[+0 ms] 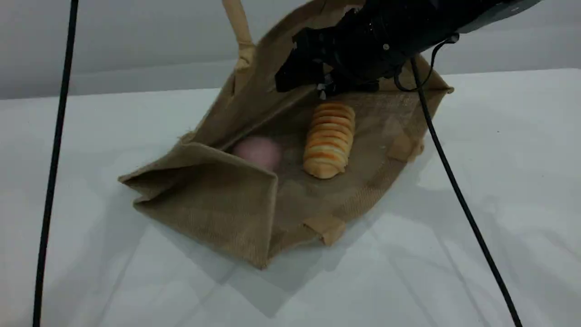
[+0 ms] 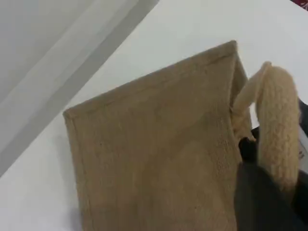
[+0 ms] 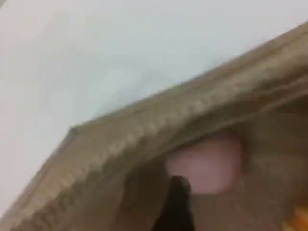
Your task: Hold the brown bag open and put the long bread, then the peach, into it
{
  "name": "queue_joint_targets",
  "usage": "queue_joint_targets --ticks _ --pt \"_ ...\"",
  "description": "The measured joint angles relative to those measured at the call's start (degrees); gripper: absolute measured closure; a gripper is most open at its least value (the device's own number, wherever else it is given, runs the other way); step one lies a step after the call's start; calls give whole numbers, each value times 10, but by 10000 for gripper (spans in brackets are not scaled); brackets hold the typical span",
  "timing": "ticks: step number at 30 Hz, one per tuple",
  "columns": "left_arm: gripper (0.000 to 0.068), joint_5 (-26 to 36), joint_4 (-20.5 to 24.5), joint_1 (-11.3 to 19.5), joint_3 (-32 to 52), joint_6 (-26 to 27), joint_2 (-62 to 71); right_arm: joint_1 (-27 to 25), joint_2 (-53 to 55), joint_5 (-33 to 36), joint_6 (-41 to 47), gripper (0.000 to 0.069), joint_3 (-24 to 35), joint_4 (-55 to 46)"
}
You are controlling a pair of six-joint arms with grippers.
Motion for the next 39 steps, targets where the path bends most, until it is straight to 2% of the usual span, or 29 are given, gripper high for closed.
queue_joint_targets --ticks 3,10,18,26,34,39 --pt "589 0 0 0 0 0 0 -1 -3 1 4 77 0 -12" --pt "589 0 1 0 0 0 0 -13 -45 26 57 106 1 -93" --pt "589 0 1 0 0 0 0 -94 -143 109 207 109 1 -256" --pt "589 0 1 0 0 0 0 -172 -253 111 373 109 0 -446" --pt "589 0 1 0 0 0 0 -172 -317 104 535 109 0 -671" --pt "589 0 1 0 0 0 0 -172 -332 104 574 109 0 -730"
